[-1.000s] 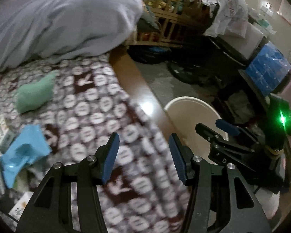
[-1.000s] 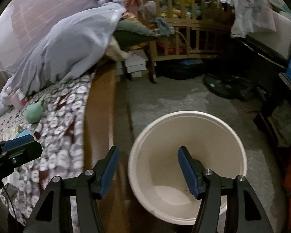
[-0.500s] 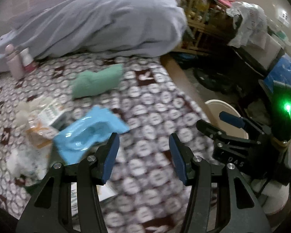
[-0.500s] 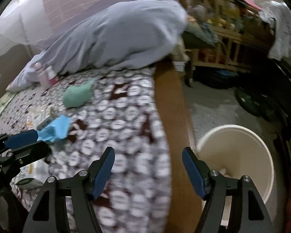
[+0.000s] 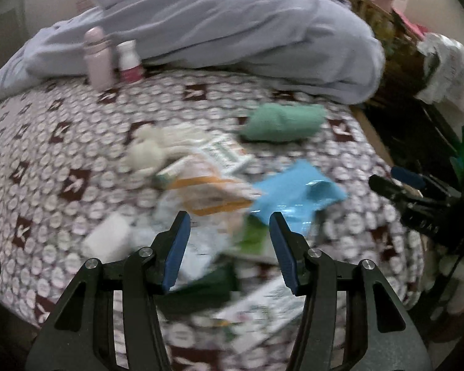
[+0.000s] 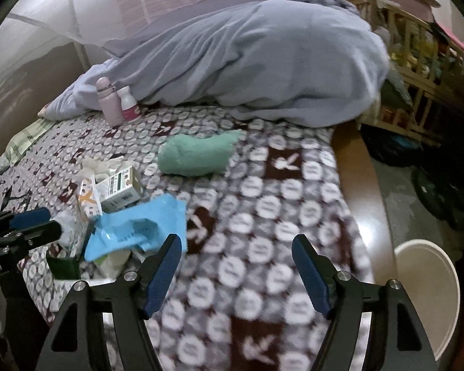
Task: Collect trash
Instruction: 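Move both open grippers back over the trash on the bed, then grasp the white foam block with the left gripper while the right grasps the blue wrapper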
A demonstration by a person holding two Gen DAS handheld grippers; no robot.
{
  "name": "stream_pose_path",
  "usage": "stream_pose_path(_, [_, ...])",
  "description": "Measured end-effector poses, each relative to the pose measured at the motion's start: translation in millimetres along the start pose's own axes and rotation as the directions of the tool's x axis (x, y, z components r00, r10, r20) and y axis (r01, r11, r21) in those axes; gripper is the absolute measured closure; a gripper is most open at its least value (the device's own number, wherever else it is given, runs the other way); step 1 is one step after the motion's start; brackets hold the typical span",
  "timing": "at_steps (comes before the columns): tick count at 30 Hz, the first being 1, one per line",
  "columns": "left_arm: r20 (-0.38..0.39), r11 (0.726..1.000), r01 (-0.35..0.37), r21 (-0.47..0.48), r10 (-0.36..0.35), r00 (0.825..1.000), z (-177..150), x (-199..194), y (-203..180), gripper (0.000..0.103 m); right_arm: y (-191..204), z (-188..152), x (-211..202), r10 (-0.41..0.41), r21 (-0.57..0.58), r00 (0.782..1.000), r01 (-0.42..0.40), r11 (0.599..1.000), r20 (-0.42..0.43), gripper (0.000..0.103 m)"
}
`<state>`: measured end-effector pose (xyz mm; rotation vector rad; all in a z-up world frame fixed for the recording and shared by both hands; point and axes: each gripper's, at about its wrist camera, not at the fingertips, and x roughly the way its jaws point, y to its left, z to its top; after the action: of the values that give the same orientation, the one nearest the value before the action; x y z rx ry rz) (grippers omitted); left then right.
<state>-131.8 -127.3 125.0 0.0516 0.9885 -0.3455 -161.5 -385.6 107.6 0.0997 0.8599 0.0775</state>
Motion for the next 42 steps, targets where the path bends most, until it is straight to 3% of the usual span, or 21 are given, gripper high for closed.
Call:
stream_pose_path(8, [-0.044, 0.996, -0.057, -0.072, 0.054, 0.998, -16.0, 6.7, 75.7, 0.051, 27.2, 18.7, 26.4, 0.043, -0.059, 0.998, -0.046, 0.997, -0.042, 0.031])
stream_pose_path(13, [-0.076, 0.994, -0.049, -0.097, 0.041, 0.996, -29.3, 11.8, 109.3, 0.051, 36.1, 12.5, 32.6, 0.085, -0.055, 0.993, -0.09, 0.994, -0.085, 0.03])
stream_pose_path(19, [-0.101, 0.993, -0.086, -0.087, 0.077, 0.992, -41.9, 24.7, 128.0, 0.051, 45.8, 0.2, 42.8, 0.148, -0.044, 0.976, -0.156, 0.987, -0.158, 0.029])
stream_pose_path(24, [-0.103, 0.994, -0.104, -0.044, 0.099, 0.99, -42.8, 41.4, 128.0, 0.051, 48.0, 3.9, 51.4, 0.11, -0.044, 0.982, -0.118, 0.992, -0.154, 0.029])
stream_pose_path(29, [-0.113, 0.999, -0.048, -0.003, 0.047, 0.992, -41.3, 53.4, 126.1, 0.049, 44.1, 8.7, 48.9, 0.126, -0.031, 0.981, -0.132, 0.991, -0.149, 0.028])
stream_pose_path(31, [-0.123, 0.999, -0.036, -0.003, 0.035, 0.992, -39.1, 58.4, 127.5, 0.049, 42.8, 8.0, 51.1, 0.146, -0.012, 0.976, -0.15, 0.989, -0.163, 0.023])
stream_pose_path(36, [-0.121, 0.999, 0.027, -0.02, -0.029, 0.992, -36.8, 63.3, 129.5, 0.049, 43.0, 6.8, 64.9, 0.188, 0.064, 0.968, -0.18, 0.982, -0.169, 0.022])
stream_pose_path(37, [-0.122, 0.999, 0.034, -0.017, -0.036, 0.992, -37.3, 64.0, 128.7, 0.051, 42.1, 7.1, 67.1, 0.201, 0.083, 0.965, -0.189, 0.978, -0.167, 0.022])
stream_pose_path(39, [-0.121, 0.999, 0.052, 0.001, -0.052, 0.991, -39.3, 65.0, 126.0, 0.068, 39.6, 9.2, 73.9, 0.245, 0.144, 0.956, -0.223, 0.964, -0.16, 0.022])
stream_pose_path(41, [-0.114, 0.998, 0.057, 0.004, -0.056, 0.992, -41.2, 64.2, 126.7, 0.07, 38.7, 11.3, 78.6, 0.264, 0.182, 0.952, -0.235, 0.955, -0.153, 0.023])
stream_pose_path(42, [-0.109, 0.998, 0.061, 0.002, -0.06, 0.992, -41.7, 63.0, 127.8, 0.071, 39.6, 12.8, 79.4, 0.263, 0.184, 0.953, -0.235, 0.954, -0.147, 0.03])
